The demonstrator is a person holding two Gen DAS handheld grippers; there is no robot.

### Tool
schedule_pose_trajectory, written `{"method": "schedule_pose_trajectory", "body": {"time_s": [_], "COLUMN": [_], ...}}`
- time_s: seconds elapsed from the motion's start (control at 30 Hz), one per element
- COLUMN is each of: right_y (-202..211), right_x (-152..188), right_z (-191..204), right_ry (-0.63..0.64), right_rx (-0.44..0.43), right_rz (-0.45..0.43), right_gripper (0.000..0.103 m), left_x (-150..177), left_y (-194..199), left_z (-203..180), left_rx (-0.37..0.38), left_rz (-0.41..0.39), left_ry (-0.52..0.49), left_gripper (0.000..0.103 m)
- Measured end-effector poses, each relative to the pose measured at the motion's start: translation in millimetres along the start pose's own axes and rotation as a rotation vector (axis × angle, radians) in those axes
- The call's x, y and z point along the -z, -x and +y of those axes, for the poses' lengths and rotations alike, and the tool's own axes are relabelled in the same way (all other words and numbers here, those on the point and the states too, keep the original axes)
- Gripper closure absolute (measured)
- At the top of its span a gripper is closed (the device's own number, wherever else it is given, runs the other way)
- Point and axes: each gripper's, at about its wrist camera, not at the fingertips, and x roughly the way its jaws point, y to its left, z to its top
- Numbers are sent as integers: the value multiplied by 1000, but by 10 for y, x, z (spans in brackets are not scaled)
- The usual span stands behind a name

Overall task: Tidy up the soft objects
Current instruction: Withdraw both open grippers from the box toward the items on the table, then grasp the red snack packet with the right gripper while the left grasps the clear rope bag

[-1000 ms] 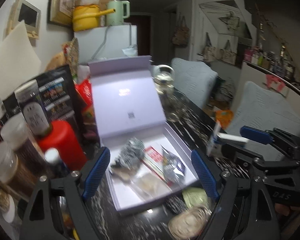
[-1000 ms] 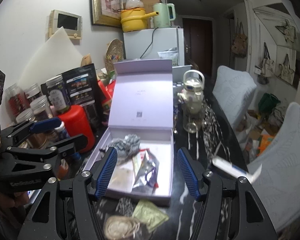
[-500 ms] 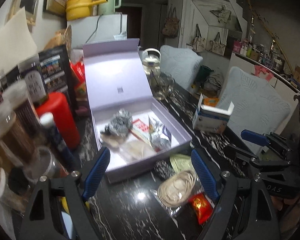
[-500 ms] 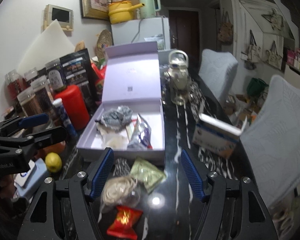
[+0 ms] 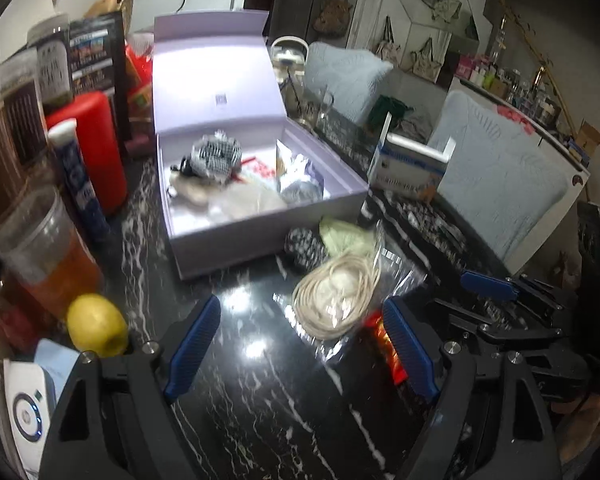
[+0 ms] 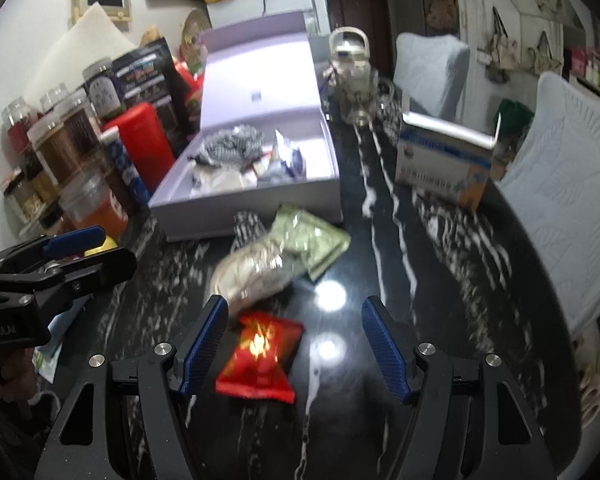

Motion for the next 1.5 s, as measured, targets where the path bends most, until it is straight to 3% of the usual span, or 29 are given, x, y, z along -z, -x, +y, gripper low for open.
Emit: {"method": "schedule_pose_trajectory", "body": {"time_s": [0.47,0.57,0.6,0.63,0.83,1.0,1.23,1.5], "right_y": [-470,-556,-554,-563,-471,-340,-297,-238], "right_x": [164,190,191,191,185,178,251,341], "right_z": [95,118,125,135,73,-154,-443,-694], "right_ry": [9,17,29,39,61,19,-55,-123], "right_rx": [-88,-90,-81,-84,-57,-11,7,20], "right_rz": [138,164,157,162,113,75,79,82], "right_gripper": [34,43,49,63,67,67,67,67], "left_x": [309,322,323,320,253,150,38,-101], "left_y": [-211,-218,-222,-224,-228,-302,-496,-717], "left_z": [142,165,170,175,129,70,-247,-461], "left_rx": [-52,-57,-56,-55,-40,65,144,16], "left_rz": [76,81,81,80,61,55,71,-39], "left_ry": [58,68,72,74,42,36,-79,-276], "left_gripper": [20,19,19,19,19,19,20,19]}}
